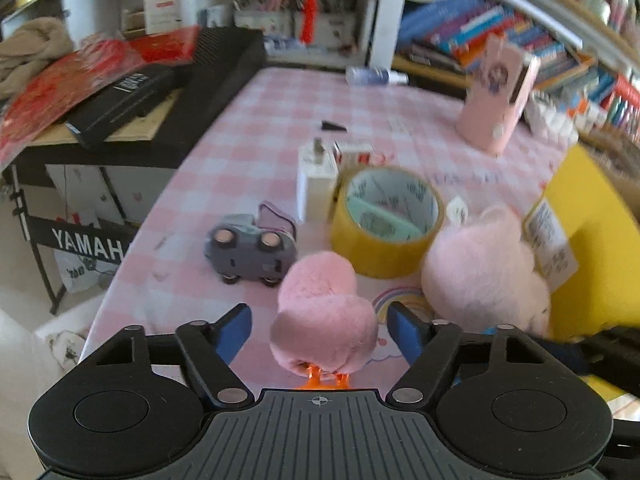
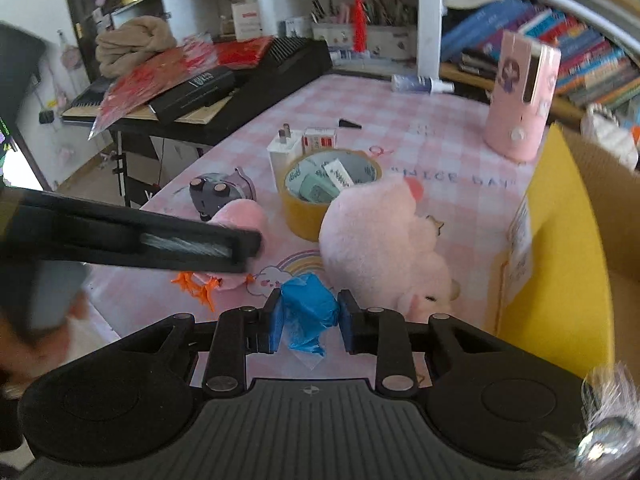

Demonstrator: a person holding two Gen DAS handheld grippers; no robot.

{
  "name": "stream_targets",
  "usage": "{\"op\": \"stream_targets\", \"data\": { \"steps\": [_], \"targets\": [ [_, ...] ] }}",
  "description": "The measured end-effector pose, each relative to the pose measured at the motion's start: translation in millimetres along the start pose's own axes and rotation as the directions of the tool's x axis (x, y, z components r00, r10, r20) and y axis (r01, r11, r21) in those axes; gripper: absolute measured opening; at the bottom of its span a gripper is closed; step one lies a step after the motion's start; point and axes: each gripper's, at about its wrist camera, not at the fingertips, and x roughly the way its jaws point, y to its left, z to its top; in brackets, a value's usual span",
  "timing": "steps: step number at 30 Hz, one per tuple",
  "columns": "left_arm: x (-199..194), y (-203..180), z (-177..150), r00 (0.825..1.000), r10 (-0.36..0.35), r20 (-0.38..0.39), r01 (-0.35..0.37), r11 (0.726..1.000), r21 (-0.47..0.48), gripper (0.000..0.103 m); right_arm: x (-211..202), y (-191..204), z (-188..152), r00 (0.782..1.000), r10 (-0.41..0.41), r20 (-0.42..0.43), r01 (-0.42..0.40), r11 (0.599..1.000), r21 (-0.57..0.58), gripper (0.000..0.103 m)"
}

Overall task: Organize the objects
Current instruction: 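Grasp the blue toy with the right tool while the left tool grasps the pink chick, then carry the pink chick and blue toy with both tools over the yellow box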

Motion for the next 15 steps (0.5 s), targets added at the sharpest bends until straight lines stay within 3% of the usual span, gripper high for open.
{"op": "stream_targets", "data": {
  "steps": [1,3,8,15],
  "targets": [
    [4,-2,0,1.000,0.003,-0.011,-0.003,1.000,0.010,0.067,-2,0,0,1.000,-0.001,0.006,0.001,1.000,-0.008,0.026],
    [11,-3,-2,0.999,0.009,-0.033,-0.009,1.000,0.022,0.050,-4,-2,-1,1.000,-0.003,0.010,0.003,1.000,-0.016,0.026],
    [3,6,0,0.999,-0.002,-0.038,0.001,1.000,-0.022,0.048,-11,-5,-2,1.000,-0.019,0.014,0.019,1.000,-0.006,0.026],
    [-61,12,0,0.994,-0.088,0.068,0.090,0.995,-0.032,0.048,-30,-10,0,0.999,-0.036,0.038,0.033,0.998,0.061,0.026]
  ]
}}
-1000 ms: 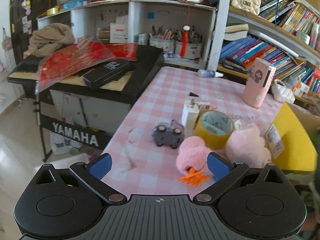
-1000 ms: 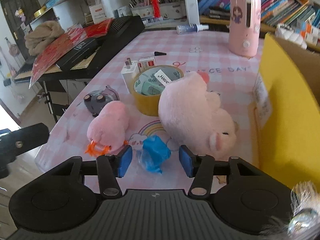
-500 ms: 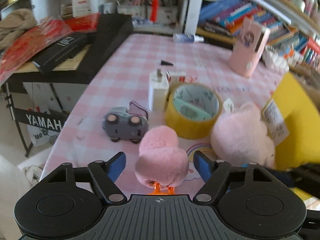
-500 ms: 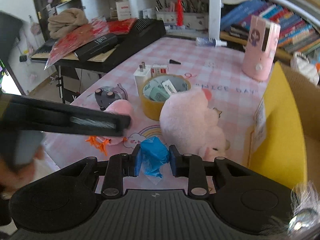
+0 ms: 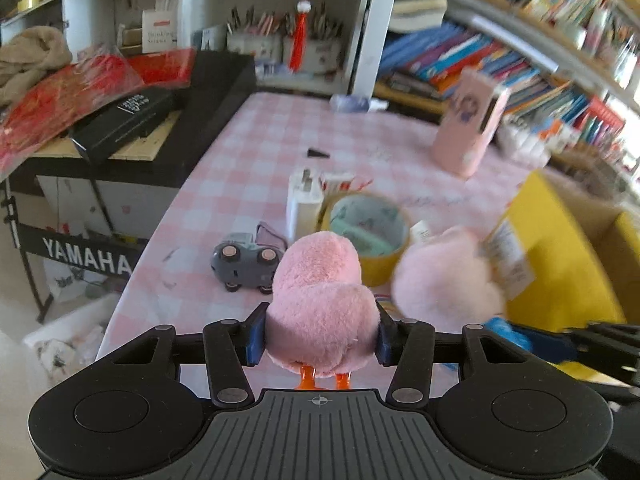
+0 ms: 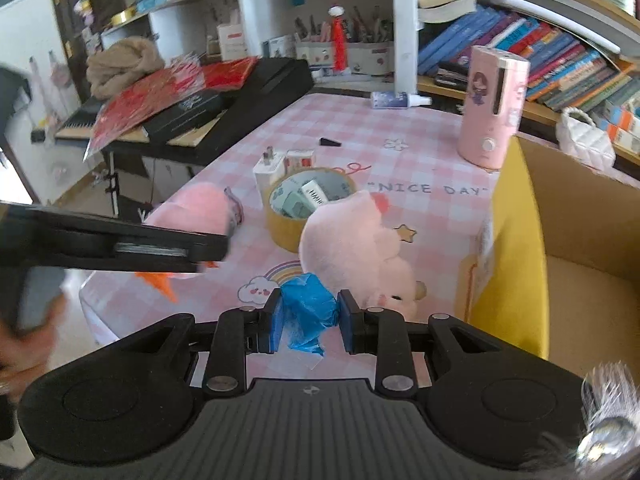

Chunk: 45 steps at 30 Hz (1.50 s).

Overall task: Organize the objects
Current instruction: 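Carry the pink chick and blue toy with both tools over the yellow box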

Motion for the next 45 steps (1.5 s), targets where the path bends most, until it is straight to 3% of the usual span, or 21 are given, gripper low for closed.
{"op": "stream_targets", "data": {
  "steps": [11,29,45],
  "targets": [
    [-59,5,-43,0.998,-0.061,0.025,0.062,0.998,-0.030,0.048,-42,22,-24,0.996,-0.078,0.033,0.077,0.996,0.036,0.026],
    [-124,-13,-117,0.986,-0.169,0.009,0.168,0.983,0.079,0.049,-123,51,-106,0.975,-0.220,0.024,0.213,0.962,0.170,0.026],
    [-143,-61,-146,0.950,-0.308,-0.047,0.310,0.914,0.263,0.049,-180,31,-161,0.927,-0.376,-0.021,0.357,0.862,0.360,0.026]
  ]
}}
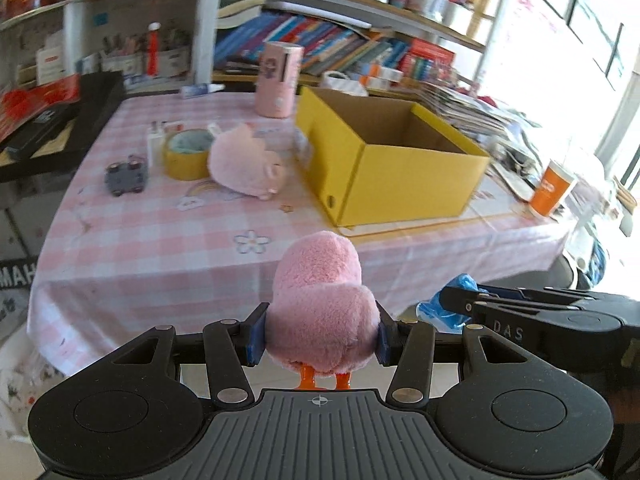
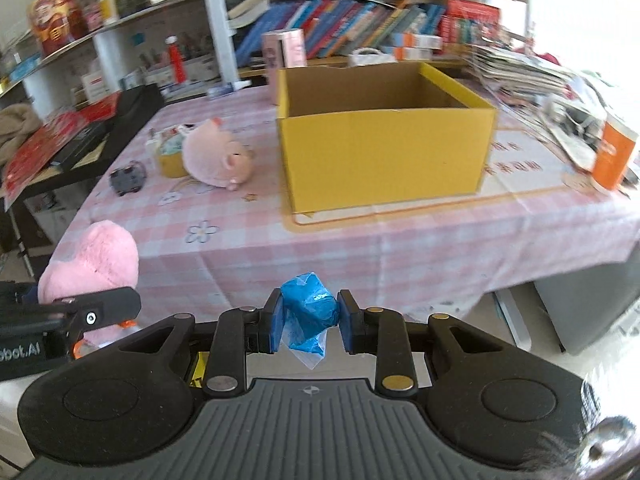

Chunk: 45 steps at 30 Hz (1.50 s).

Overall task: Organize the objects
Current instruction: 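Carry the pink chick and blue toy with both tools over the yellow box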

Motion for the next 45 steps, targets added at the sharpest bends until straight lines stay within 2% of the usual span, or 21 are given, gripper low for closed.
{"op": "stream_targets", "data": {
  "steps": [18,30,36,41,45],
  "targets": [
    [20,-45,7,0.995,-0.097,-0.025,0.099,0.991,0.088,0.048,-13,-50,-12,0.995,-0.101,-0.023,0.103,0.988,0.115,0.026],
    [43,-69,34,0.992,-0.123,0.009,0.121,0.983,0.134,0.049,0,-80,7,0.992,-0.124,-0.038,0.127,0.984,0.128,0.026],
    [51,-78,67,0.983,-0.149,0.106,0.134,0.982,0.137,0.049,11,-93,35,0.993,-0.119,0.008,0.118,0.990,0.082,0.026],
    [66,-90,108,0.973,-0.129,0.189,0.101,0.984,0.147,0.049,15,-106,81,0.986,-0.111,0.125,0.110,0.994,0.016,0.026],
    [90,-99,139,0.973,-0.087,0.216,0.059,0.989,0.132,0.049,26,-119,126,0.974,-0.084,0.212,0.098,0.994,-0.055,0.026]
  ]
}}
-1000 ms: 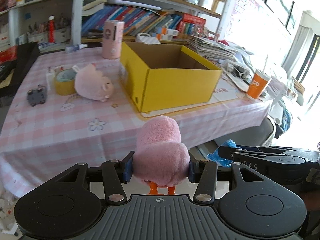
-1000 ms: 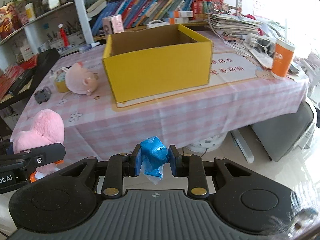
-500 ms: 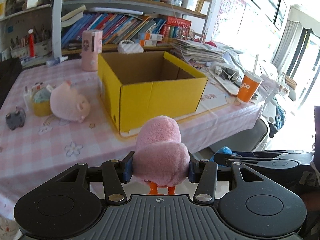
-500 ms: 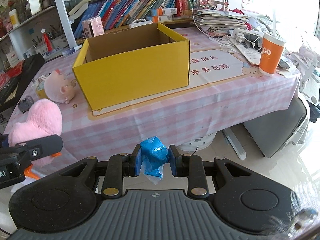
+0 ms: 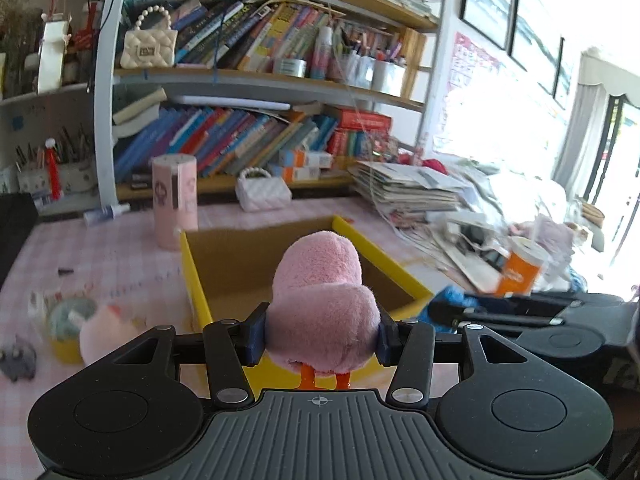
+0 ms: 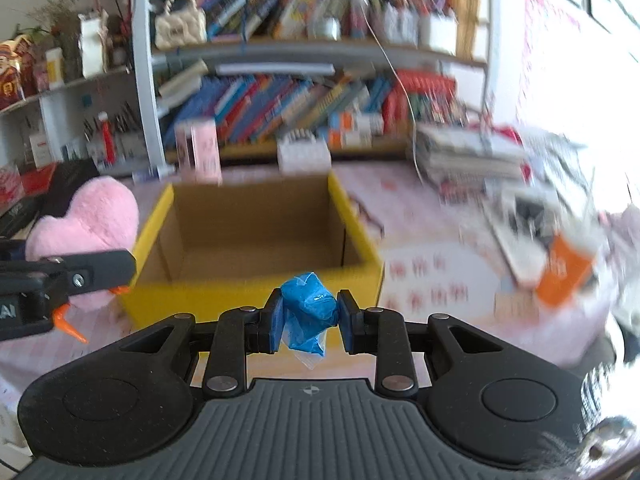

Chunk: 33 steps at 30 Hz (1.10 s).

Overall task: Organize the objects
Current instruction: 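Carry the pink chick and blue toy with both tools over the yellow box, then open the left tool dropping the chick while the right tool releases the blue toy into the box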

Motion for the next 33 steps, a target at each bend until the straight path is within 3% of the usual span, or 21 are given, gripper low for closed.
{"op": "stream_targets", "data": {
  "steps": [7,17,27,33],
  "targets": [
    [57,-2,12,0.993,0.110,-0.049,-0.110,0.994,0.006,0.049,58,-9,48,0.996,0.092,0.006,-0.089,0.979,-0.184,0.026],
    [116,-1,6,0.959,0.227,-0.169,-0.220,0.974,0.060,0.049,148,6,56,0.978,0.160,-0.131,-0.202,0.871,-0.448,0.026],
    [146,0,0,0.929,0.286,-0.233,-0.272,0.958,0.091,0.049,195,15,50,0.952,0.192,-0.241,-0.294,0.798,-0.526,0.026],
    [157,0,-3,0.915,0.313,-0.253,-0.294,0.949,0.112,0.050,209,19,50,0.939,0.191,-0.287,-0.324,0.777,-0.540,0.026]
  ]
}}
